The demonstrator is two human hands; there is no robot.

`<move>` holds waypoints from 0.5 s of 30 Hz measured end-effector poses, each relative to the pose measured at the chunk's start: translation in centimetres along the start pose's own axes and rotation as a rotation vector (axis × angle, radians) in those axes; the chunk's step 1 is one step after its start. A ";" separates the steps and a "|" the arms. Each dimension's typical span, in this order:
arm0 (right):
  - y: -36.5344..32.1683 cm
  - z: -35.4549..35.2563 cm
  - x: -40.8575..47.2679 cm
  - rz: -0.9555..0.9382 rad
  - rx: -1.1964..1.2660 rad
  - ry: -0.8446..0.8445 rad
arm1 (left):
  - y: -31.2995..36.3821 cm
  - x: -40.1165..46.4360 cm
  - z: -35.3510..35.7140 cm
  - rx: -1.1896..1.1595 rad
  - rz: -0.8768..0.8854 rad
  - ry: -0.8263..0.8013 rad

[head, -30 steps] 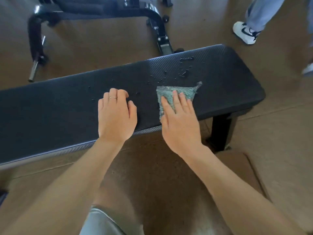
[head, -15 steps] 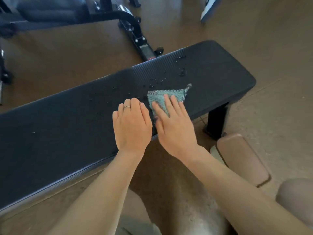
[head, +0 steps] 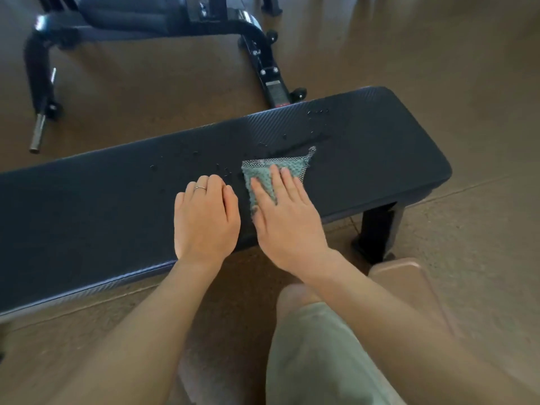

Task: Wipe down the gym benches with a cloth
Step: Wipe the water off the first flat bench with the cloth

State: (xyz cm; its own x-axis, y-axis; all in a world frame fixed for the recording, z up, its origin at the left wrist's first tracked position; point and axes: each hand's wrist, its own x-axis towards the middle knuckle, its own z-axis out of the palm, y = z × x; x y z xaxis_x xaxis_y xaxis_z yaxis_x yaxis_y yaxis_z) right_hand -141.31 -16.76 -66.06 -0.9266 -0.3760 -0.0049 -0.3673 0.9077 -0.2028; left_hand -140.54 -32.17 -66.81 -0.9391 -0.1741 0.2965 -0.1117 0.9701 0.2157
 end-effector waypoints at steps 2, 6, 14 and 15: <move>1.6 -0.9 -0.1 -0.120 0.000 -0.063 | 0.0 0.0 -0.1 0.017 -0.017 -0.011; 10.4 -3.0 4.1 0.080 -0.048 -0.082 | 0.4 -0.1 -0.4 0.044 -0.037 -0.056; 3.1 -1.1 4.2 -0.202 0.003 -0.136 | 0.6 0.1 -0.4 0.097 0.033 -0.069; 3.5 -1.2 4.8 -0.255 -0.004 -0.152 | 0.6 0.1 -0.4 0.109 0.052 -0.076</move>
State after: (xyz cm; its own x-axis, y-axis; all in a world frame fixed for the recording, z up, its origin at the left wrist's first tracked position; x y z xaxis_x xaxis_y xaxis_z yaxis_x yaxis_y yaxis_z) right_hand -147.12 -15.19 -65.59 -0.7817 -0.6156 -0.1004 -0.5875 0.7807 -0.2128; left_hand -140.55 -31.67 -66.32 -0.9658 -0.1137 0.2328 -0.0929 0.9908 0.0982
